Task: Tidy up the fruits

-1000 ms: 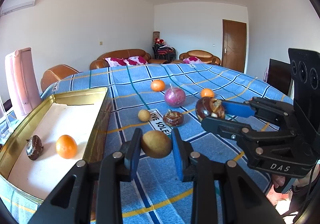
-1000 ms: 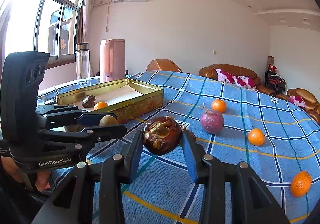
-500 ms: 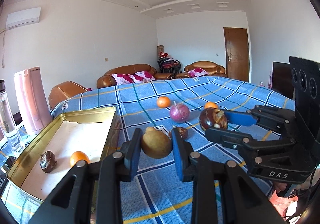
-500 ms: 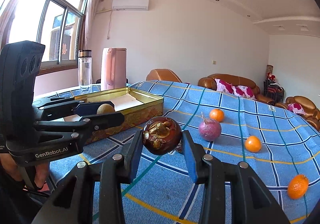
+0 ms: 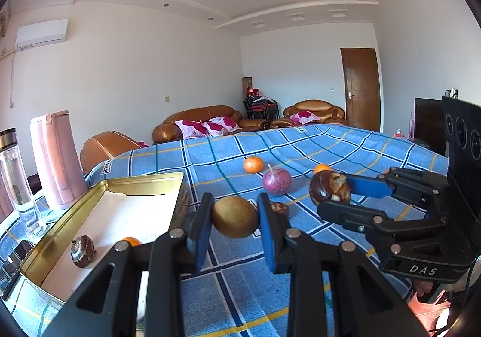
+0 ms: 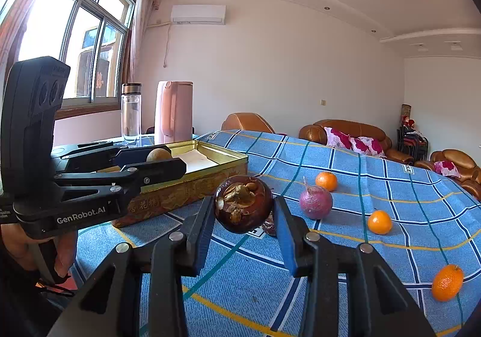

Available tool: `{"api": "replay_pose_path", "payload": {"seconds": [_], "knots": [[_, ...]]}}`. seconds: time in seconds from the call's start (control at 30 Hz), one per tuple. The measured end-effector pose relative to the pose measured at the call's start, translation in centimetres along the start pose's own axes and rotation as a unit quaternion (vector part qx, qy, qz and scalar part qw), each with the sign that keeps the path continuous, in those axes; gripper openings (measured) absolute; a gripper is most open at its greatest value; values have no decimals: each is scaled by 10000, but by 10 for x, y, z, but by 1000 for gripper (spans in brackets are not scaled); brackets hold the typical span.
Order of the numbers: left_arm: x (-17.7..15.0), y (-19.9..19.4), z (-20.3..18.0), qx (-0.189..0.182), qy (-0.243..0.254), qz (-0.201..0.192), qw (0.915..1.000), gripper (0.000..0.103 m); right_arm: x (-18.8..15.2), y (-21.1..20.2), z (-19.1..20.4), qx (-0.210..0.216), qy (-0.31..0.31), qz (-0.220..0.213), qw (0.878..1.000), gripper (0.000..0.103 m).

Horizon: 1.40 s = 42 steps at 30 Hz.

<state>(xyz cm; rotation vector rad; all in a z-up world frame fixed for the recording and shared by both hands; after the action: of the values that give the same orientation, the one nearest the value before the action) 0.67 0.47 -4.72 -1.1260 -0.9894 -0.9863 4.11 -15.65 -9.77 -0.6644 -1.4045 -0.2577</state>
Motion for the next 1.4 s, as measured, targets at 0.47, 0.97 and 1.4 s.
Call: {"api": "replay_pose_path", "payload": {"seconds": [0.47,0.97,1.4], "knots": [[9,-8,0,68,-3,-171,9998,31,0,-5,-1,10,12,-176,9998,41],[24,-8,2,184,42,-284,9994,31,7,-9,-6,76,166,-332,9993,41],[38,-6,9,308,-59,-331,9990,31,34,1,10,215,-110,-415,9988,41]]}}
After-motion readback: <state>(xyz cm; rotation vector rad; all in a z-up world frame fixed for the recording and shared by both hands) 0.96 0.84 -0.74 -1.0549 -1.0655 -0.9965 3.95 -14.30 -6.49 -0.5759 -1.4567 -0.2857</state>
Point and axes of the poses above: each gripper's, at about its wrist camera, not at the fingertips, and y roughly the way its jaws point, z to its left, x to its top, the point moved 2 cm from there along y, roughly the way its jaws point, and after that the axes turned 14 degrees about x, right-handed, at the moved point
